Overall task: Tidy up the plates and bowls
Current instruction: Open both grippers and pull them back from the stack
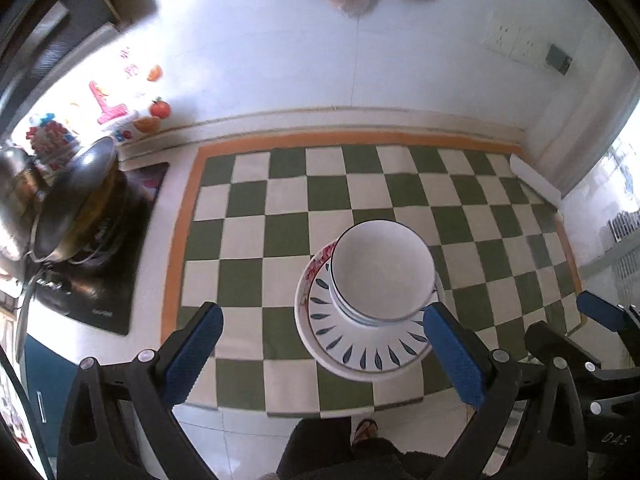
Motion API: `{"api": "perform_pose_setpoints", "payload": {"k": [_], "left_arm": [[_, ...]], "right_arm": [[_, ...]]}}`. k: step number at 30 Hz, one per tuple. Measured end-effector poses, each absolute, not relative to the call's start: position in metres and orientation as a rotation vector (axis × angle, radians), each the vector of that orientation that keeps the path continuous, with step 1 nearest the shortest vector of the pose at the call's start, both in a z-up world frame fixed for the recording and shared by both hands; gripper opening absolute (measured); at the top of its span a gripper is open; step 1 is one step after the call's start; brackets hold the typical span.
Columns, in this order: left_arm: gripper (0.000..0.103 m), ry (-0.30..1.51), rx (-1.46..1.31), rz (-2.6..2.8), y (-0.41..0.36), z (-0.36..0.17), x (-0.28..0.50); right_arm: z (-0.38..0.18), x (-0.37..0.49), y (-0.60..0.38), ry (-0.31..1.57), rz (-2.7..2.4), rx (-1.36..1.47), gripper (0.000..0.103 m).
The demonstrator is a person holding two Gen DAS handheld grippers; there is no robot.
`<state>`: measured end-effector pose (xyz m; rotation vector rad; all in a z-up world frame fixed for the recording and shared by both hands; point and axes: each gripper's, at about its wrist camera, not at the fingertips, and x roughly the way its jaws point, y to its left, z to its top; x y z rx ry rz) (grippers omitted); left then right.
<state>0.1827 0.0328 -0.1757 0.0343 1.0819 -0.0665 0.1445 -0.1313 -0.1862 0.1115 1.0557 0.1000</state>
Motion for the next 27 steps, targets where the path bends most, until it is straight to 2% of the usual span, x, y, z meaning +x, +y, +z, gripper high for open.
{"api": "perform_pose_setpoints", "payload": {"k": [12,27], "left_arm": [[0.103,1.005,0.019,0.013,0.031,-0.107,0.062],[0.103,0.960,-0.016,-0.007,0.039,-0.065,-0.031]], "right_arm": [[-0.116,0.025,-0.142,0.990,0.163,0.076,0.101],[-0.060,-0.087,-0.135,0.932,0.135,0.041,0.101]]}}
